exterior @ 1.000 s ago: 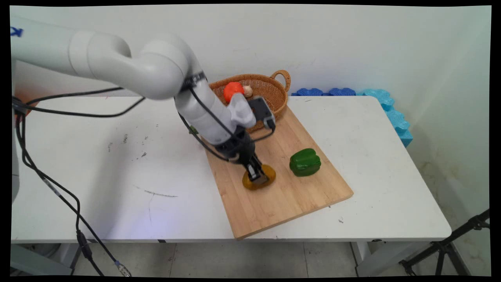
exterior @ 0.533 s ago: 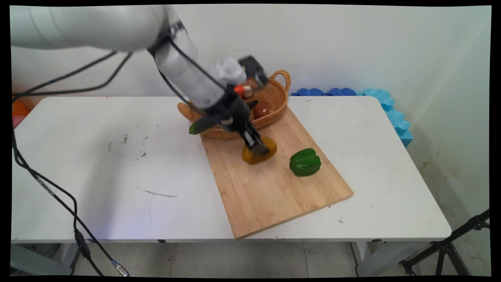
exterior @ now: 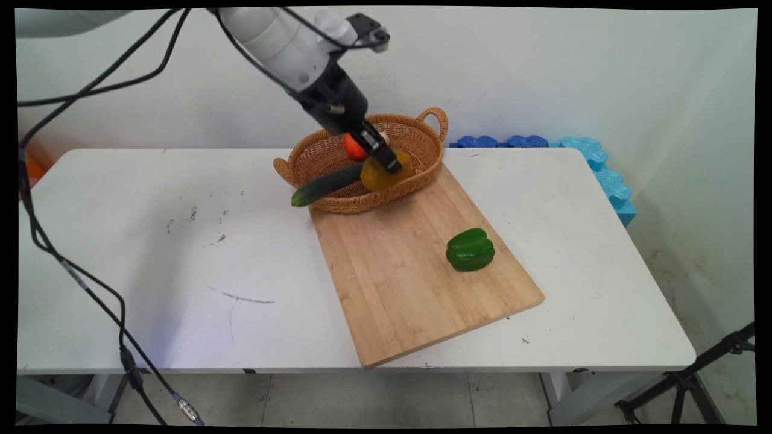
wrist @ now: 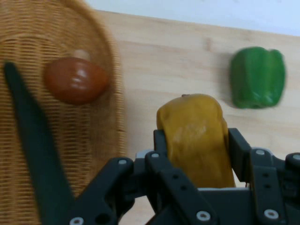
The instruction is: Place the picked object in the vegetable basket
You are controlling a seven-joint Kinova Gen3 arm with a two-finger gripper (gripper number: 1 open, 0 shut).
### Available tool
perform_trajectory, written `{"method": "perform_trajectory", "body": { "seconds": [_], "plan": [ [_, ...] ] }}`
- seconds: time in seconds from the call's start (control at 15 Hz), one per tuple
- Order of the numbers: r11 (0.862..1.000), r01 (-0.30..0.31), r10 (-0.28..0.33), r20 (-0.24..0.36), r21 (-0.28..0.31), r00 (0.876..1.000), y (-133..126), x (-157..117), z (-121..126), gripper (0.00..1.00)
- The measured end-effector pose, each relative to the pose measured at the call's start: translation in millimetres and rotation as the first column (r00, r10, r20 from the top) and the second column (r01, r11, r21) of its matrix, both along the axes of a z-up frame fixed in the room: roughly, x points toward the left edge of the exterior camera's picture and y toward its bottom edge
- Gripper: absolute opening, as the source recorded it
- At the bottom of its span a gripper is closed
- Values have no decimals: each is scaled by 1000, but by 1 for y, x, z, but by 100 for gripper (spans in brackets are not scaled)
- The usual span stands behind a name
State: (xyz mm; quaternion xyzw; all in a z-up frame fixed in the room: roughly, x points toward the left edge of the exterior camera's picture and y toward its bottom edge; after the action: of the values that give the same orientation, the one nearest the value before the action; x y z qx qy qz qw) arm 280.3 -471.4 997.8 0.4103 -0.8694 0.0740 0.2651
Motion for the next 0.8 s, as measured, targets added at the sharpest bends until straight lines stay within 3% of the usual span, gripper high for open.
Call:
{"method": "perform_trajectory", "body": {
  "seconds": [0.4, 0.8],
  "plan": [
    [993, -113, 112, 13, 21, 994, -57, 18, -19, 0],
    [983, -174, 172, 38, 59, 984, -84, 17, -59, 0]
  ]
}}
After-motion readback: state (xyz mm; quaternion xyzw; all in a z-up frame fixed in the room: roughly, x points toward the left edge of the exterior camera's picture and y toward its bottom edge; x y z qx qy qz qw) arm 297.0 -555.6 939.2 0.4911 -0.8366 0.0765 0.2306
